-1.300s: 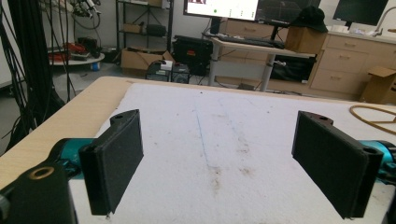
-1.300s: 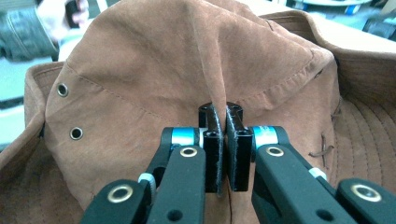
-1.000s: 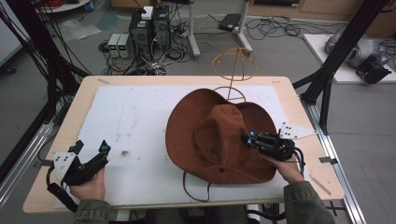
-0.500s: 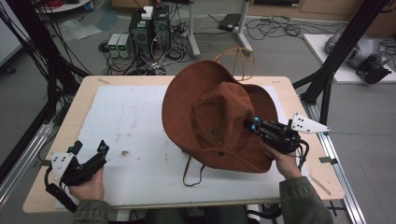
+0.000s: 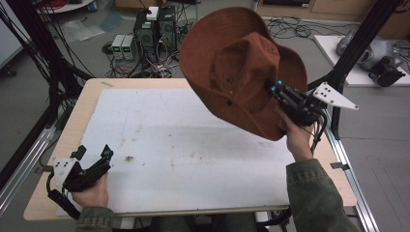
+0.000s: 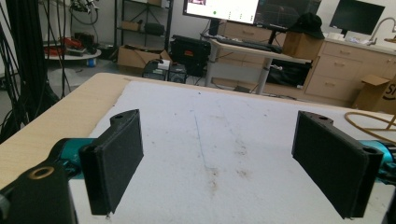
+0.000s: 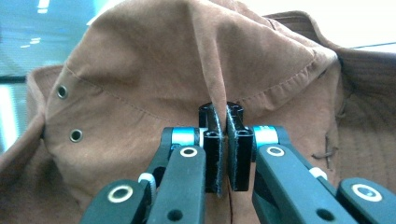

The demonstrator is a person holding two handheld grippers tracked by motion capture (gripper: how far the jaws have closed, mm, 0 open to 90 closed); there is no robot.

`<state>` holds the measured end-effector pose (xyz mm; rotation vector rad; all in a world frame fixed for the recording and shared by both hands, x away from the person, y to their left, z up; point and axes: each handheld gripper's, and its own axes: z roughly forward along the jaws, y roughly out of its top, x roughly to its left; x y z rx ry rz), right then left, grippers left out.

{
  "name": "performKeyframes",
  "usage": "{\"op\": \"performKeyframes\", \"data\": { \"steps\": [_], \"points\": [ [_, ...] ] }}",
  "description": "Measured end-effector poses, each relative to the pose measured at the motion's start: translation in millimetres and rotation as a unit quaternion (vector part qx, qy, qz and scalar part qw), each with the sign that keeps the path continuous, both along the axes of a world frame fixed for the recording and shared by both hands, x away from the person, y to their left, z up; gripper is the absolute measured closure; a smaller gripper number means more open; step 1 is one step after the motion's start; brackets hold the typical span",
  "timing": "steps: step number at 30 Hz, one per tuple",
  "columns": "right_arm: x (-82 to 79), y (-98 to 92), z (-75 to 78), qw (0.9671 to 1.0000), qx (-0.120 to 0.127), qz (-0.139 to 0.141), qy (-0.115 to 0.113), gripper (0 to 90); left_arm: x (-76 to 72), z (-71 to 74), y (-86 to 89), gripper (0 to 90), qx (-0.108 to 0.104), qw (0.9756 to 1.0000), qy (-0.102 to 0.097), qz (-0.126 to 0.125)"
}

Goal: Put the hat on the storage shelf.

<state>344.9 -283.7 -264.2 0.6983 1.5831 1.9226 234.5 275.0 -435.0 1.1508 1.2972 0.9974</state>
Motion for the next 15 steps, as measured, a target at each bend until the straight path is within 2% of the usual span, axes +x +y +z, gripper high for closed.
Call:
{"op": "performKeyframes", "data": {
  "steps": [5,9,12,15],
  "points": [
    [15.9,4.7,17.6,0.9987,0.002,-0.05,0.011,87.4,0.3,-0.7,1.5,16.7,-0.005,1.0,0.0,0.0],
    [28.0,12.6,21.7,0.9949,0.0,-0.098,0.024,87.4,0.7,-1.2,2.7,16.7,-0.01,0.9999,0.0,-0.001],
    [34.7,19.4,17.8,0.9894,0.012,-0.14,0.035,87.4,0.6,-1.5,3.6,16.6,-0.012,0.9999,0.001,-0.001],
    [41.3,24.9,11.4,0.981,0.034,-0.187,0.038,87.4,0.9,-2.6,5.3,16.6,-0.019,0.9998,0.0,0.0]
  ]
}}
